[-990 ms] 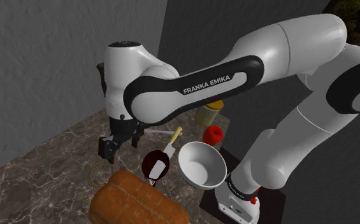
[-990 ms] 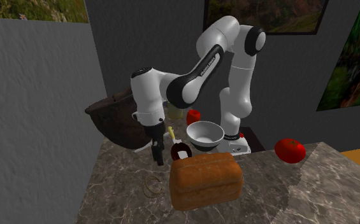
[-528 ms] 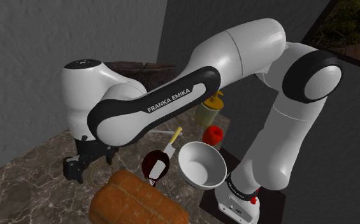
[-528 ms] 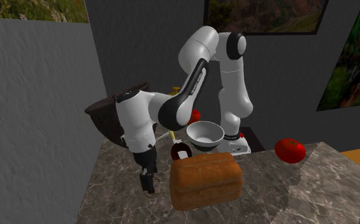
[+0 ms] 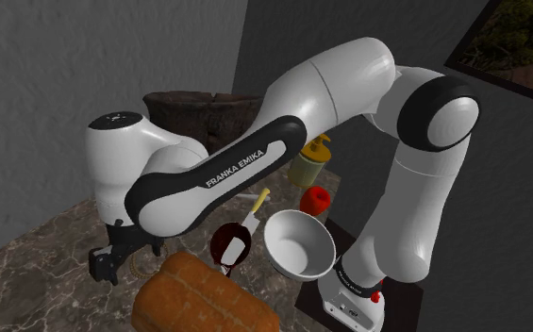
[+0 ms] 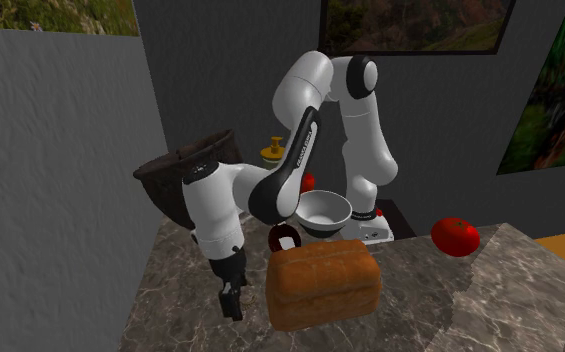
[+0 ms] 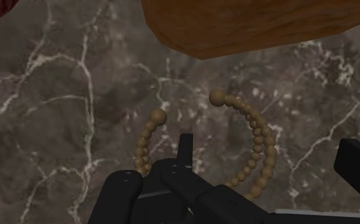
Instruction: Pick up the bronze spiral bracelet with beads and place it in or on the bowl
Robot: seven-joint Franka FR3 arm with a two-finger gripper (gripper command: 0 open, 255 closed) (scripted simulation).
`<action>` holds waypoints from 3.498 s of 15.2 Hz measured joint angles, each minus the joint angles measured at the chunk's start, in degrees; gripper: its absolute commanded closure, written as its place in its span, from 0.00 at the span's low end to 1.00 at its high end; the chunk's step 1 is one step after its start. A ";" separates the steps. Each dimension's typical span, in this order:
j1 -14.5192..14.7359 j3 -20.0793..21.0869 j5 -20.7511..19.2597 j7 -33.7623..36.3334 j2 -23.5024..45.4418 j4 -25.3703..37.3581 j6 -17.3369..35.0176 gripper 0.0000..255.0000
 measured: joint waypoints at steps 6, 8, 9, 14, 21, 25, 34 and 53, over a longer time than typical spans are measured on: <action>0.22 -0.09 -0.28 0.26 0.47 -0.38 0.86 0.00; 0.22 -0.09 -0.28 0.26 0.47 -0.40 0.87 1.00; 0.22 -0.09 -0.28 0.26 0.47 -0.40 0.87 1.00; 0.21 -0.10 -0.29 0.26 0.45 -0.37 0.89 1.00; -0.04 0.18 0.28 0.04 -0.52 -0.08 -0.30 1.00; -0.47 0.65 1.30 -0.34 -2.29 1.02 -2.95 1.00; -1.12 1.42 3.20 -0.80 -5.70 4.28 -9.17 1.00; -3.48 1.73 8.65 -3.79 -15.66 6.11 -19.75 1.00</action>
